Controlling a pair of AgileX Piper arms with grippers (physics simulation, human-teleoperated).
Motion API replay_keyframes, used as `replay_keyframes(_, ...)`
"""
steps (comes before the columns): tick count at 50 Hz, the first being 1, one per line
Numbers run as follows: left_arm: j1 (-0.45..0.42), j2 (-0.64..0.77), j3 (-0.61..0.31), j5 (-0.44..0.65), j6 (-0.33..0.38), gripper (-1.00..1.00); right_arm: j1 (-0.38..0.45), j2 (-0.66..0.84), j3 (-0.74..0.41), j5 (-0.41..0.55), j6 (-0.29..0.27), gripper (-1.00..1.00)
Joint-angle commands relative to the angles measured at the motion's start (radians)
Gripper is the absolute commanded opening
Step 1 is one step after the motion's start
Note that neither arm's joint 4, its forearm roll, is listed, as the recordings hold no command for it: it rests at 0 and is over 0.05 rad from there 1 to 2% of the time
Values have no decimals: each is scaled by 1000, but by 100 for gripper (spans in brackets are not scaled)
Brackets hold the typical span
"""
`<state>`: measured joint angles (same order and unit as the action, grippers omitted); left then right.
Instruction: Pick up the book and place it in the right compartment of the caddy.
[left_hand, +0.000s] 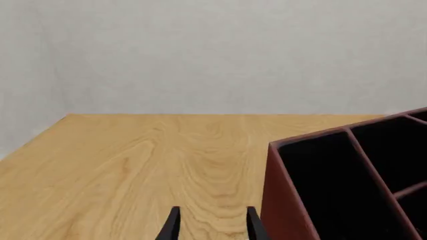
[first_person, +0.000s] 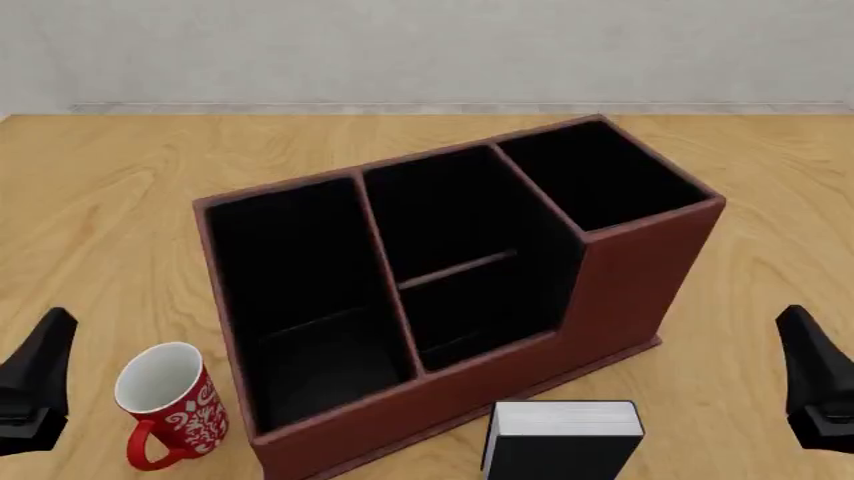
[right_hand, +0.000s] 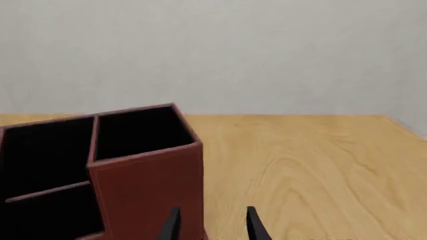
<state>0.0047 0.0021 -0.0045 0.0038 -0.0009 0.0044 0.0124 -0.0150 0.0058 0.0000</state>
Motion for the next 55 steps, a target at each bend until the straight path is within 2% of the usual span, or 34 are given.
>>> replay_keyframes(1, -2, 0, -5, 9, 5, 100, 32, 36, -5, -7, -29, 100)
replay_keyframes(3, 1, -1, -7, 10, 4, 100, 22, 77, -22, -7, -47, 100)
replay_keyframes(4, 3, -1, -8, 11, 6, 100, 20, 52, -39, 21, -51, 100)
replay_keyframes(6, 12, -2, -12, 13, 10, 100, 20, 103, -86, 53, -65, 100)
replay_keyframes(9, 7, -2, -14, 18, 17, 100, 17, 98, -121, 91, -64, 100)
replay_keyframes(10, 7, -2, -17, 20, 19, 100, 45, 132, -146, 105, -99, 100)
replay_keyframes(13, 3, 1, -25, 20, 29, 100, 33, 139, -188, 141, -153, 100)
replay_keyframes(15, -2, 1, -26, 22, 45, 100, 23, 217, -211, 146, -141, 100)
replay_keyframes(20, -1, 1, -40, 35, 36, 100, 35, 248, -277, 199, -152, 100)
replay_keyframes(21, -3, 1, -42, 36, 38, 100, 42, 257, -298, 217, -177, 100)
replay_keyframes(23, -2, 1, -41, 38, 39, 100, 47, 281, -332, 242, -187, 100)
replay_keyframes(25, 6, 1, -43, 46, 5, 100, 68, 320, -391, 293, -236, 100)
replay_keyframes(27, 7, 1, -44, 47, 9, 100, 63, 332, -414, 310, -232, 100)
replay_keyframes(28, 8, 1, -39, 43, 20, 100, 75, 347, -453, 345, -259, 100)
replay_keyframes(31, 9, 1, -35, 41, 27, 100, 57, 361, -493, 376, -261, 100)
replay_keyframes(32, 9, 0, -32, 38, 35, 100, 65, 370, -502, 390, -282, 100)
replay_keyframes(35, 11, 1, -27, 40, 27, 100, 59, 378, -532, 421, -274, 100)
replay_keyframes(39, 6, -1, -21, 44, 28, 100, 83, 406, -588, 511, -310, 100)
replay_keyframes(42, 6, 4, -23, 41, 26, 100, 98, 425, -631, 572, -303, 100)
replay_keyframes(43, 4, 5, -23, 41, 27, 100, 105, 428, -632, 589, -338, 100)
replay_keyframes(47, 1, 7, -23, 40, 27, 100, 114, 445, -662, 636, -335, 100)
replay_keyframes(48, -5, 7, -26, 41, 32, 100, 132, 441, -666, 661, -353, 100)
replay_keyframes(50, -5, 9, -32, 43, 26, 100, 145, 451, -673, 688, -342, 100)
replay_keyframes(55, -13, 3, -35, 48, 30, 100, 151, 466, -694, 739, -369, 100)
